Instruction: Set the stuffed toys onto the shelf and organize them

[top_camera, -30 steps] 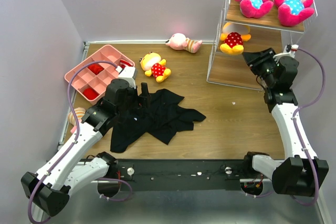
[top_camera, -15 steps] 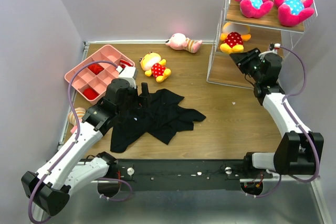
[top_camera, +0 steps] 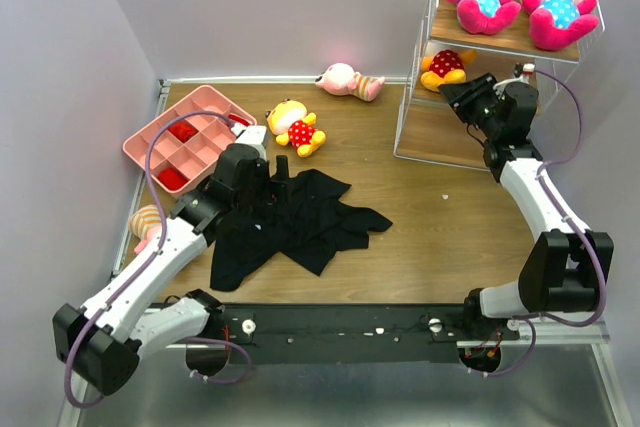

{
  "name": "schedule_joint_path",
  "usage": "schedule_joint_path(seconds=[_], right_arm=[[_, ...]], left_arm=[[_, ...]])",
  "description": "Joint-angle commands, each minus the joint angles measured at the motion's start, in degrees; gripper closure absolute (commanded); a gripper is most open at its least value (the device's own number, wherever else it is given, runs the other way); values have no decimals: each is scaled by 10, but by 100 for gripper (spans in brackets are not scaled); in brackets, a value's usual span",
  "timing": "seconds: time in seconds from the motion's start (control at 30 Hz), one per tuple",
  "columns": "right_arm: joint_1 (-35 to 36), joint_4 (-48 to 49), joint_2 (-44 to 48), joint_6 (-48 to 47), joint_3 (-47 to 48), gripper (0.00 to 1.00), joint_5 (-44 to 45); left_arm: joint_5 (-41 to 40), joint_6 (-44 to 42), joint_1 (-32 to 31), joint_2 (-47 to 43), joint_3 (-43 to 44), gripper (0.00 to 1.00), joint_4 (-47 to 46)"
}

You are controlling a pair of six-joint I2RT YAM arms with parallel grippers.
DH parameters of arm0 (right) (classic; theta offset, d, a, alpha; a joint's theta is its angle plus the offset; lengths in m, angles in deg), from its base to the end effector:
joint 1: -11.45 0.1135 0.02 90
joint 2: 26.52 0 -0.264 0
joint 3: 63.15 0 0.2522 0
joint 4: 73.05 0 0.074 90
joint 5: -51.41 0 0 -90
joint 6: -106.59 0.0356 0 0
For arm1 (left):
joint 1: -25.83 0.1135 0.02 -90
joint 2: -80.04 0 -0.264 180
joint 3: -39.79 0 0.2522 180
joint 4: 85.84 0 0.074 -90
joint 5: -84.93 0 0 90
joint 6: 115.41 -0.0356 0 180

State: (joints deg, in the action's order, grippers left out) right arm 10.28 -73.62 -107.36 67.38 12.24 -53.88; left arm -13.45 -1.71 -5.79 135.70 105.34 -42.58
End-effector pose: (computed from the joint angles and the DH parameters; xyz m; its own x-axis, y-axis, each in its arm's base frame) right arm 0.3369 0.0025 0.3388 -0.2542 0.7528 -0.6072 -0.0721 0.6114 0.7880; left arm 0.1822 -0.1061 0.3147 -0.5957 -0.1002 -0.7969 0.1918 0.9457 -0.2623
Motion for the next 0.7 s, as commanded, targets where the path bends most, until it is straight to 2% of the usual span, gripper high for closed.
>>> schedule_joint_path(seconds=[0.0, 0.23, 0.4, 0.53, 0.67], right_arm=[[1, -47, 2, -27, 17, 60, -7], [1, -121, 39, -54, 18, 59, 0], [1, -176, 59, -79, 3, 45, -37], [1, -200, 117, -107, -42, 43, -44], [1, -209, 195, -128, -91, 43, -74]], left_arm=[[-34, 41, 0, 59, 59, 2, 3], [-47, 62, 22, 244, 242, 2, 8], [-74, 64, 51, 377, 351, 4, 28], [-110, 58, 59, 481, 454, 9, 52], [-109, 71, 73, 570, 496, 15, 63]])
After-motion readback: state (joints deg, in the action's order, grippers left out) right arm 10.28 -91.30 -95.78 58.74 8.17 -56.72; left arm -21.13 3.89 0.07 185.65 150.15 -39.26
